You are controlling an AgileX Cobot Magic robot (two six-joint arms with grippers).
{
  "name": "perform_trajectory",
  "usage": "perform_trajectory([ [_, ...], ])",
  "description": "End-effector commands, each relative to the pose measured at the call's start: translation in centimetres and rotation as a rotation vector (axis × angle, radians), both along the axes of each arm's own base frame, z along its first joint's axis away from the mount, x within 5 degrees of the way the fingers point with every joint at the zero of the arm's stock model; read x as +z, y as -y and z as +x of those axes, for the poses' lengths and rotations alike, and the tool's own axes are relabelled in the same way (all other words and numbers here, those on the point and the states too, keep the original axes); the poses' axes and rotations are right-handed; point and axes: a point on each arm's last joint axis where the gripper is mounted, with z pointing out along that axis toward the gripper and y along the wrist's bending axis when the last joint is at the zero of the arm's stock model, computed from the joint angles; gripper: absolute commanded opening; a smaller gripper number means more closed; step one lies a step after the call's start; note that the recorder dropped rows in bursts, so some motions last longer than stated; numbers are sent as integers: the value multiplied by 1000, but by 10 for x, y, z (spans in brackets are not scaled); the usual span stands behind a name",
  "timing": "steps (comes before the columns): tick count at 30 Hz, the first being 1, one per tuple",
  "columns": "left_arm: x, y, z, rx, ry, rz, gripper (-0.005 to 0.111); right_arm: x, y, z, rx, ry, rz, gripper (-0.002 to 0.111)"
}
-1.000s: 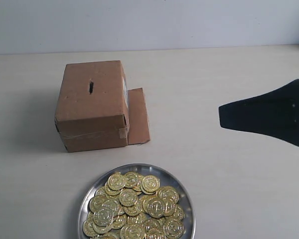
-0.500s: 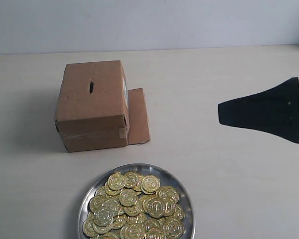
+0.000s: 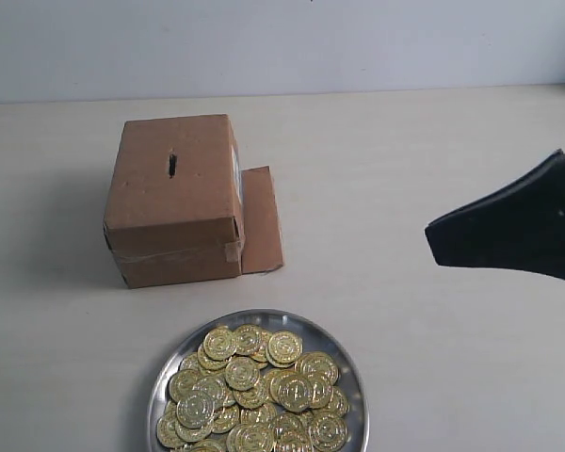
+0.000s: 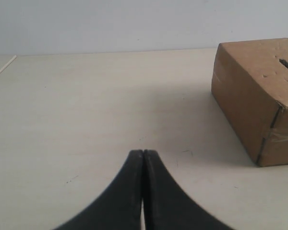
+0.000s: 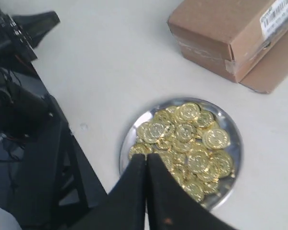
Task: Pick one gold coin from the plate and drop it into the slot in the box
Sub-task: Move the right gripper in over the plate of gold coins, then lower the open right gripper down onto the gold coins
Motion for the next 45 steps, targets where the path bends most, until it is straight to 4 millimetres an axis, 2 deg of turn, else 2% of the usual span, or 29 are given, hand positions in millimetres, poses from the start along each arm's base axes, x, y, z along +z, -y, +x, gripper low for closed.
perform_trajectory([
  [1, 1, 0, 0, -7, 11, 4, 0, 11, -2, -1, 38, 32, -132, 0],
  [6, 1, 0, 0, -7, 11, 4, 0, 7, -11, 1, 70, -1, -220, 0],
  [18, 1, 0, 0, -7, 11, 4, 0, -51, -62, 33, 180, -122, -412, 0],
  [27, 1, 0, 0, -7, 11, 4, 0, -93, -84, 42, 265, -183, -592, 0],
  [32, 1, 0, 0, -7, 11, 4, 0, -99, -107, 43, 438, -91, -644, 0],
  [40, 1, 0, 0, -7, 11, 4, 0, -89, -147, 53, 620, 142, -639, 0],
  [42, 1, 0, 0, -7, 11, 4, 0, -91, -154, 57, 656, 200, -671, 0],
  [45, 1, 0, 0, -7, 11, 4, 0, -102, -161, 64, 667, 197, -690, 0],
])
